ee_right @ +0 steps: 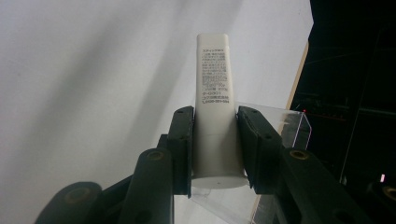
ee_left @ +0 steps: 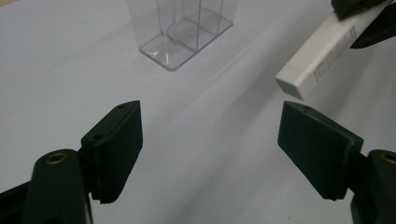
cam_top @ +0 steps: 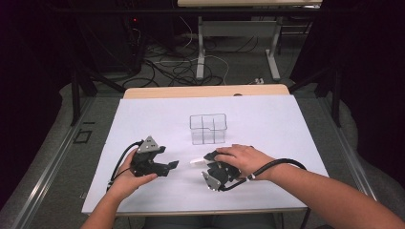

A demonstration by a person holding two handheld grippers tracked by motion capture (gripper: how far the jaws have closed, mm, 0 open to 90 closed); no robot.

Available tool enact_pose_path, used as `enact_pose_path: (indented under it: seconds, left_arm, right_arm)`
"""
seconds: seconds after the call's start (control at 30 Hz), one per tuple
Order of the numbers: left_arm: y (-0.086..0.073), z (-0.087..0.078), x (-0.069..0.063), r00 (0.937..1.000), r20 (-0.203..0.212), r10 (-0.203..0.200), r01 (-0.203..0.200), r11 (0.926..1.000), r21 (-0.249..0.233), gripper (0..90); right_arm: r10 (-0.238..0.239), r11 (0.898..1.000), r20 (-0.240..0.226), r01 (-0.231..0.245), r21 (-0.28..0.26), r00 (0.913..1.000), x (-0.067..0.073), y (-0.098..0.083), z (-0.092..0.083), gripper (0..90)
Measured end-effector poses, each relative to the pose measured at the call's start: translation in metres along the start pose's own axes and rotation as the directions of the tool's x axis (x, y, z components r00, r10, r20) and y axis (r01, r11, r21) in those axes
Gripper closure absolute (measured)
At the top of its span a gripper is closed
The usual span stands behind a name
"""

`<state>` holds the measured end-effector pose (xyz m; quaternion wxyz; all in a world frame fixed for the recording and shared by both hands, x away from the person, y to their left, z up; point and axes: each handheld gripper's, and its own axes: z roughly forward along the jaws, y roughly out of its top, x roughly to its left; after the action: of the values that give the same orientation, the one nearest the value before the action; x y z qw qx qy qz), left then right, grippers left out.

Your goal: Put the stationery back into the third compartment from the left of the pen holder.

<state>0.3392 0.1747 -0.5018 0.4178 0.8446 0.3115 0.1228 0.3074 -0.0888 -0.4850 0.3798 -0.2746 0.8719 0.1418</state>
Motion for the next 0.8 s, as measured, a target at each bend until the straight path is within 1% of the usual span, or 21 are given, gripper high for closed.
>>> enact_pose_path:
  seconds: [0.03, 0.07, 0.1, 0.13, 0.17, 0.2, 0.23, 0.27, 0.3, 0.33, 0.37, 0.4, 0.43, 0.47, 0.5, 0.53, 0.6, 0.67, 0.73, 0.77, 0.8]
  left_arm:
    - [0.002, 0.000, -0.001, 0.9999, 0.011, -0.002, 0.002, 1.0000, -0.004, 23.0]
    - [0.004, -0.001, -0.001, 0.9995, 0.033, -0.002, 0.001, 0.9999, 0.010, 23.2]
    - [0.005, 0.000, -0.002, 0.9994, 0.033, -0.001, 0.001, 1.0000, -0.008, 23.4]
    - [0.007, 0.000, -0.002, 0.9985, 0.054, -0.004, 0.004, 1.0000, 0.005, 23.5]
    - [0.009, 0.001, -0.003, 0.9977, 0.066, -0.011, 0.010, 0.9999, 0.011, 23.5]
    - [0.009, 0.002, -0.006, 0.9976, 0.065, -0.024, 0.024, 0.9997, 0.005, 23.5]
    - [0.011, 0.002, -0.005, 0.9969, 0.079, -0.004, 0.003, 0.9998, 0.018, 23.5]
    - [0.012, 0.004, -0.006, 0.9967, 0.079, 0.015, -0.017, 0.9998, 0.014, 23.5]
    - [0.013, 0.004, -0.006, 0.9945, 0.094, 0.045, -0.048, 0.9984, 0.031, 23.5]
    - [0.014, 0.006, -0.008, 0.9939, 0.099, 0.048, -0.051, 0.9981, 0.033, 23.5]
    - [0.015, 0.008, -0.010, 0.9929, 0.102, 0.060, -0.064, 0.9972, 0.038, 23.5]
    - [0.017, 0.009, -0.011, 0.9905, 0.117, 0.071, -0.079, 0.9952, 0.059, 23.6]
    - [0.018, 0.010, -0.013, 0.9875, 0.125, 0.095, -0.104, 0.9921, 0.069, 23.8]
    - [0.019, 0.012, -0.015, 0.9838, 0.134, 0.119, -0.130, 0.9888, 0.073, 24.4]
    - [0.021, 0.013, -0.017, 0.9811, 0.149, 0.124, -0.138, 0.9868, 0.085, 24.8]
    - [0.022, 0.015, -0.018, 0.9768, 0.163, 0.139, -0.156, 0.9828, 0.099, 25.3]
    - [0.026, 0.019, -0.022, 0.9692, 0.171, 0.177, -0.198, 0.9733, 0.116, 26.2]
    - [0.031, 0.021, -0.023, 0.9557, 0.184, 0.230, -0.257, 0.9566, 0.138, 28.2]
    - [0.034, 0.024, -0.026, 0.9481, 0.195, 0.251, -0.281, 0.9491, 0.142, 29.7]
    - [0.036, 0.025, -0.027, 0.9417, 0.203, 0.268, -0.301, 0.9418, 0.150, 31.1]
    - [0.038, 0.027, -0.028, 0.9372, 0.209, 0.279, -0.313, 0.9377, 0.150, 32.6]
  right_arm:
    - [-0.001, 1.000, -0.003, 0.001, 0.001, 1.0000, 0.000, 0.000, 0.000, 67.1]
    - [0.000, 1.000, -0.004, 0.000, 0.000, 1.0000, 0.001, 0.000, -0.001, 67.1]
    - [-0.002, 1.000, 0.001, 0.002, -0.002, 1.0000, 0.002, 0.000, -0.001, 67.1]
    - [-0.014, 1.000, -0.003, 0.014, -0.003, 0.9999, 0.002, 0.000, -0.001, 67.1]
    - [-0.022, 1.000, 0.012, 0.022, -0.010, 0.9997, 0.002, 0.000, -0.001, 67.1]
    - [-0.020, 1.000, -0.007, 0.020, -0.004, 0.9998, 0.002, 0.000, -0.002, 67.1]
    - [-0.022, 1.000, -0.008, 0.022, -0.006, 0.9997, 0.003, 0.001, -0.002, 67.1]
    - [-0.020, 1.000, -0.012, 0.020, -0.006, 0.9997, 0.003, 0.001, -0.003, 67.1]
    - [-0.034, 0.999, -0.006, 0.034, -0.008, 0.9994, 0.003, 0.002, -0.003, 67.1]
    - [-0.062, 0.998, 0.006, 0.062, -0.023, 0.9981, 0.002, 0.002, -0.003, 67.1]
    - [-0.055, 0.998, 0.003, 0.055, -0.017, 0.9985, 0.003, 0.003, -0.004, 67.1]
    - [-0.066, 0.998, 0.022, 0.066, -0.020, 0.9976, 0.004, 0.003, -0.004, 67.1]
    - [-0.062, 0.998, 0.003, 0.062, -0.016, 0.9980, 0.003, 0.004, -0.004, 67.1]
    - [-0.062, 0.998, -0.001, 0.062, -0.017, 0.9981, 0.003, 0.004, -0.004, 67.1]
    - [-0.062, 0.998, 0.009, 0.063, -0.019, 0.9980, 0.003, 0.004, -0.005, 67.1]
    - [-0.071, 0.997, 0.005, 0.071, -0.020, 0.9975, 0.002, 0.005, -0.005, 67.1]
    - [-0.081, 0.996, 0.011, 0.081, -0.022, 0.9966, 0.002, 0.006, -0.005, 67.1]
    - [-0.081, 0.997, 0.008, 0.081, -0.015, 0.9967, 0.002, 0.007, -0.005, 67.1]
    - [-0.094, 0.995, 0.010, 0.094, -0.019, 0.9955, 0.002, 0.008, -0.005, 67.1]
    - [-0.099, 0.995, 0.012, 0.099, -0.018, 0.9950, 0.002, 0.009, -0.005, 67.1]
    - [-0.104, 0.994, 0.010, 0.104, -0.022, 0.9945, 0.003, 0.009, -0.005, 67.1]
